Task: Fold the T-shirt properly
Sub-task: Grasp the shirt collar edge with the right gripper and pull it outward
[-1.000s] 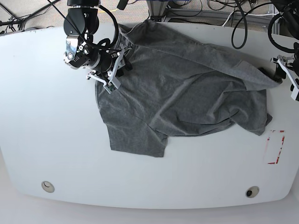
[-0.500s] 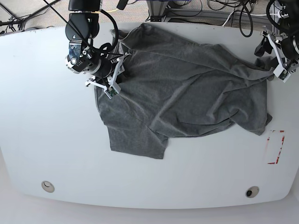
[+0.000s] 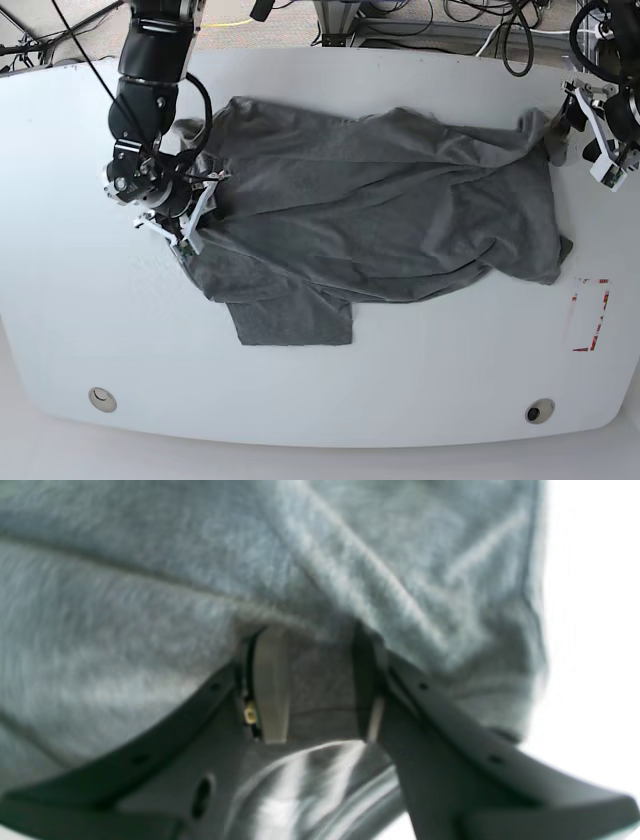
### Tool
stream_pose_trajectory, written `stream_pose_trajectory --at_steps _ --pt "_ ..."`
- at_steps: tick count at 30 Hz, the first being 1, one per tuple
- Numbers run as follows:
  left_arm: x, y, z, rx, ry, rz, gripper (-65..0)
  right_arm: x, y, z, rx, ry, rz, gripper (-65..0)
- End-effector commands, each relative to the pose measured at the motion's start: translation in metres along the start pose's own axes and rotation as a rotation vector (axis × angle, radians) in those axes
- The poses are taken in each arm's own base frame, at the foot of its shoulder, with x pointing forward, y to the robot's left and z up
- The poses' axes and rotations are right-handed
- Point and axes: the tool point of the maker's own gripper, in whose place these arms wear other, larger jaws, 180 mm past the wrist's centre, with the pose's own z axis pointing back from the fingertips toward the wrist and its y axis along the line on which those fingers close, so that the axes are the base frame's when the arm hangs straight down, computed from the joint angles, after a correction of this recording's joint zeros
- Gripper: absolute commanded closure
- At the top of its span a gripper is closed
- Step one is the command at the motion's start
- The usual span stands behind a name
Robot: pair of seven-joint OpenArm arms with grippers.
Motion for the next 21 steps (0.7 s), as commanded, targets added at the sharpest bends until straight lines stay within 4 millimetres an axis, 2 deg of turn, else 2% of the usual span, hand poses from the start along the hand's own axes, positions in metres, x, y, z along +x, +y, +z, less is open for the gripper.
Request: stream_pose_trajectory --at_steps 1,3,6,9,12,15,21 --pt "0.015 0.005 0.005 0.017 -0.043 -0.030 -37.8 -0.010 -0.024 0.003 -0.052 0.054 0.014 -20.0" --pt "0.020 0.006 0.005 0.019 -0.062 -0.025 -37.8 -0.002 -0.035 0.003 -0.063 0.034 0.015 -20.0" --pt "0.027 0.002 0.001 0.013 -0.098 -0.003 -37.8 0.021 -0.054 0.006 -0.088 -0.007 0.019 -20.1" --pt "0.029 0.000 -0.001 0.005 -0.108 0.003 -37.8 0.033 -0.062 0.012 -0.108 -0.030 0.033 -20.1" --pt "0.030 -0.009 -0.007 -0.025 -0.100 -0.011 -37.8 0.057 -0.066 0.027 -0.147 -0.074 0.072 -20.3" --pt "0.030 -0.015 -0.011 -0.046 -0.094 -0.022 -37.8 0.062 -0.069 0.043 -0.182 -0.053 0.084 -20.3" --pt "0.033 -0.019 -0.014 -0.056 -0.120 0.005 -37.8 0.043 -0.059 0.076 -0.146 -0.110 -0.079 -20.8"
